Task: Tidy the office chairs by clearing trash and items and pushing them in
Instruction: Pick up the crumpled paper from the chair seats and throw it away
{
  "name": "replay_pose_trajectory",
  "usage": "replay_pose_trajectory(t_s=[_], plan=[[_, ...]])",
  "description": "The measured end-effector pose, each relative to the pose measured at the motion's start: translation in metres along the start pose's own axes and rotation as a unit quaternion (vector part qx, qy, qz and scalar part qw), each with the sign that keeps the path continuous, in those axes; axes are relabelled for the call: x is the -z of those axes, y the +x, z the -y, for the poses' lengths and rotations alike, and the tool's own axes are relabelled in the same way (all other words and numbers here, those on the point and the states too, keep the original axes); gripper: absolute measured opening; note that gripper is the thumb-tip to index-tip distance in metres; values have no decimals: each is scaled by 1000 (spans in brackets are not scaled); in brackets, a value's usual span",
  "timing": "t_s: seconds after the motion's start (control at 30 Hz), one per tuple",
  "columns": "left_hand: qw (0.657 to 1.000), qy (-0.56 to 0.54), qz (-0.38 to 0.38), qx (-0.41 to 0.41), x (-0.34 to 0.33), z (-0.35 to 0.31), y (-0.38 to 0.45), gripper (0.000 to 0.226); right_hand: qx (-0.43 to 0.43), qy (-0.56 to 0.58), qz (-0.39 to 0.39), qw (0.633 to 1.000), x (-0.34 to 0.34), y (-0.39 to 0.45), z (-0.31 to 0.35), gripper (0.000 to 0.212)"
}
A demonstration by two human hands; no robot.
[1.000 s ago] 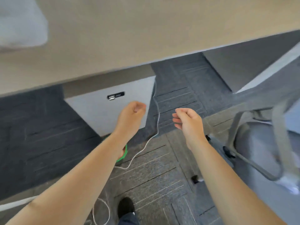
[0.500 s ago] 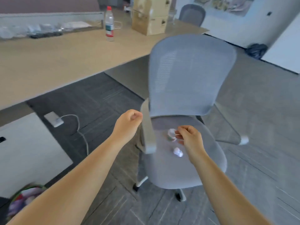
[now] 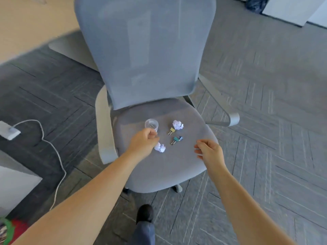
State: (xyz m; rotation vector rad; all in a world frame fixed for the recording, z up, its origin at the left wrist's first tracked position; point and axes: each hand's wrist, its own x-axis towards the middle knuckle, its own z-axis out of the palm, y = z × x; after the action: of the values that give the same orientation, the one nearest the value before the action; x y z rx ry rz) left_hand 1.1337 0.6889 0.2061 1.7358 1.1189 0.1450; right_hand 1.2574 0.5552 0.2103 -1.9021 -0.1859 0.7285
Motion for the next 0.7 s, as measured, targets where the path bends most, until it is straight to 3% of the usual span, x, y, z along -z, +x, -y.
replay_pose_trajectory(t_s=[0.23, 0.47, 0.6, 0.7], plan=[[991, 92, 77, 51, -74, 60, 116, 40, -71, 5, -13, 997, -25, 105, -56, 22], [956, 253, 134, 60, -136, 121, 185, 54, -108, -14, -10, 994, -48, 175, -108, 23], [944, 304, 119, 54, -146, 137, 195, 40, -139, -17, -6, 990, -59, 188, -126, 23], [971, 209, 89, 71, -141, 128, 202, 25, -148, -23, 3, 989, -64, 197, -126, 24]])
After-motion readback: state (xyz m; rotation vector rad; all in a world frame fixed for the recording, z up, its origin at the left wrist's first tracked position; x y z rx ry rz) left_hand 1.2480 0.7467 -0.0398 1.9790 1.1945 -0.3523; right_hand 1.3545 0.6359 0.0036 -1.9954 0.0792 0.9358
